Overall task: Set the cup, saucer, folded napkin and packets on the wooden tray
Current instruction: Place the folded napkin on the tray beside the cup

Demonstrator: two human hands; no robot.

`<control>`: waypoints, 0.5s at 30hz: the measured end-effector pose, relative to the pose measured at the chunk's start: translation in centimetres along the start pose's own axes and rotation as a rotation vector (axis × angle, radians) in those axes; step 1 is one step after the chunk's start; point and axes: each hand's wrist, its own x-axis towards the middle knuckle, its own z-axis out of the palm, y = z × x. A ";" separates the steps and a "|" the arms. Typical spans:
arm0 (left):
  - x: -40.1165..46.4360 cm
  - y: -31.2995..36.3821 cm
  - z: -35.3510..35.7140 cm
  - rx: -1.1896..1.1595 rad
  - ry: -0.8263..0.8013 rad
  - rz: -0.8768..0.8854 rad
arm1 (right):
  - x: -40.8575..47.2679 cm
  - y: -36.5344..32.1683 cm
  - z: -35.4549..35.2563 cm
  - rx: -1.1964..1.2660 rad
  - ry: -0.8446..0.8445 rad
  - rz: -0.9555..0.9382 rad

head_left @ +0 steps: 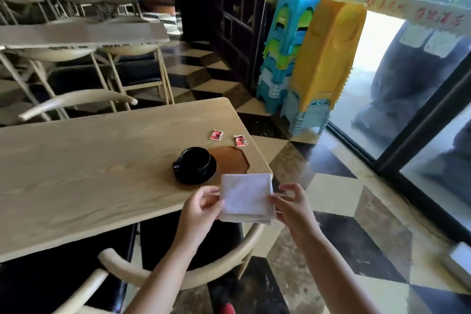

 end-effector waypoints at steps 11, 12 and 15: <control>12.8 -3.7 5.4 0.263 0.133 0.012 | 16.3 -1.5 0.7 -0.251 -0.134 0.019; 13.6 -4.3 5.8 0.285 0.171 0.002 | 17.6 -1.3 0.9 -0.267 -0.167 0.025; 16.0 -6.0 7.2 0.294 0.264 -0.046 | 22.0 -0.6 1.5 -0.309 -0.261 0.025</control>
